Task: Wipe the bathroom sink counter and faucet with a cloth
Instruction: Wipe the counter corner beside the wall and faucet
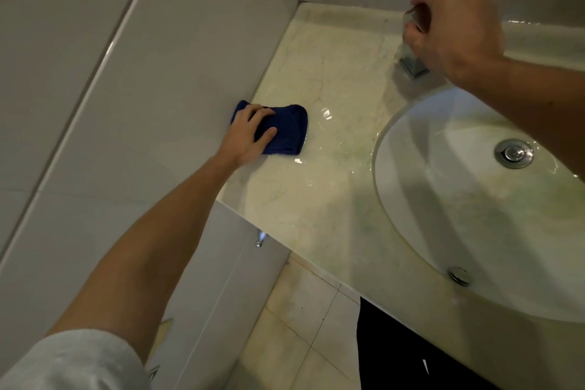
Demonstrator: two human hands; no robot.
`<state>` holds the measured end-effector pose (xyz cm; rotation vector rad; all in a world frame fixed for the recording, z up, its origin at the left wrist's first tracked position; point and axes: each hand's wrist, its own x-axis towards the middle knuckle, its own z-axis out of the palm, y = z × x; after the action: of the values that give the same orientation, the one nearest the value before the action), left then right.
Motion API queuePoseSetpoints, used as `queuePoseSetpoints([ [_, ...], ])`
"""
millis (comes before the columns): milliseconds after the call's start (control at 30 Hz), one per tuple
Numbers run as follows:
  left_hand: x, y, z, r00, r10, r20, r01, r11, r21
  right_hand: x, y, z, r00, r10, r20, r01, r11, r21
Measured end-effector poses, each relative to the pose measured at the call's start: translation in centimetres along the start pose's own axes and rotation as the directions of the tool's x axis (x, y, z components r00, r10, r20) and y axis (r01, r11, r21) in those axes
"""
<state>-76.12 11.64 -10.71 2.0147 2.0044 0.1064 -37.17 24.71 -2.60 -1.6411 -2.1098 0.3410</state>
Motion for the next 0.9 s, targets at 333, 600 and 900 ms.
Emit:
queuePoseSetpoints([
  [333,-7.6,-2.0,0.3,0.985,-0.167,-0.038,0.168,0.986,0.016,-0.4,-0.2,-0.1,1.0,0.015,-0.01,-0.015,0.999,0.039],
  [600,-9.4,-1.5,-0.1,0.964,-0.252,-0.081,0.263,0.951,0.165,-0.5,-0.4,-0.3,1.0,0.024,-0.004,-0.024,0.999,0.038],
  [900,-6.5,-2.9,-0.2,0.997,-0.078,0.013,0.072,0.969,0.238,-0.2,-0.1,0.3,1.0,0.017,0.016,-0.017,1.0,0.004],
])
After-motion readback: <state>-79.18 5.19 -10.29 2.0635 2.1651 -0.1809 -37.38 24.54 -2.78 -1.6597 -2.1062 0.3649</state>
